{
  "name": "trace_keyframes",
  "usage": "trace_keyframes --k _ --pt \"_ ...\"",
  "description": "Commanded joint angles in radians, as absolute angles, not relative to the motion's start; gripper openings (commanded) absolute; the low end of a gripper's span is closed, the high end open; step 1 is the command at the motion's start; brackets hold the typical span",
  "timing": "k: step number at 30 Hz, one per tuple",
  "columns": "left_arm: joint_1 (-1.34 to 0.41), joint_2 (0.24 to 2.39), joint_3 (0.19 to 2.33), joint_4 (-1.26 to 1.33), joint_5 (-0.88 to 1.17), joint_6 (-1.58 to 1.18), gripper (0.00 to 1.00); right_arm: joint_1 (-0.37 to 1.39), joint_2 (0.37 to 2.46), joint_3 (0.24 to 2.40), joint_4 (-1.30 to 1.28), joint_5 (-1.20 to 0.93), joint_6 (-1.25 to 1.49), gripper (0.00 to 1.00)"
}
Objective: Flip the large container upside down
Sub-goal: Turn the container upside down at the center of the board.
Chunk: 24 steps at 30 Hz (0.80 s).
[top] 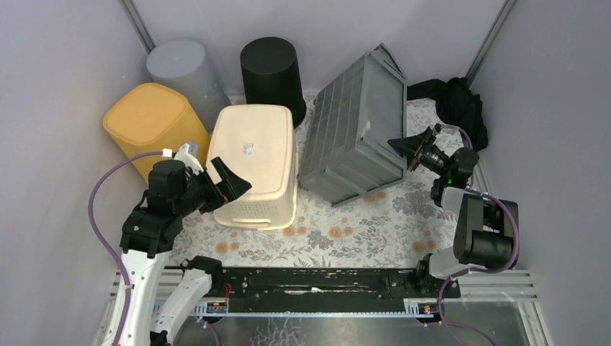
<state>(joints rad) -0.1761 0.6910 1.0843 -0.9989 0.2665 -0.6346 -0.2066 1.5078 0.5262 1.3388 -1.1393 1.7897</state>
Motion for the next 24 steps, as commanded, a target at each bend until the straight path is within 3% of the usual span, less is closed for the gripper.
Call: trace_keyframes --k 1,4,6,9,18,24 --pt "-0.172 0.692 1.1 -0.972 0.285 -0.635 1.0 -0.202 1.455 0.572 0.761 -1.187 1.399 0.5" --pt "-0.172 0.692 1.097 -0.972 0.286 -0.635 1.0 -0.205 1.414 0.65 0.411 -1.149 1.12 0.51" --pt "-0.171 0.692 1.094 -0.971 0.289 -0.634 1.0 -0.206 1.402 0.682 0.306 -1.126 1.049 0.44" --pt "-0.171 0.694 1.096 -0.972 0.29 -0.631 1.0 -0.21 1.404 0.681 0.289 -1.115 1.041 0.34" --pt "-0.172 0.693 1.097 -0.971 0.289 -0.62 1.0 -0.22 1.424 0.698 0.089 -1.037 0.877 0.33" --pt "-0.171 0.69 1.092 -0.973 0.293 -0.62 1.0 -0.222 1.43 0.723 -0.005 -0.988 0.796 0.26"
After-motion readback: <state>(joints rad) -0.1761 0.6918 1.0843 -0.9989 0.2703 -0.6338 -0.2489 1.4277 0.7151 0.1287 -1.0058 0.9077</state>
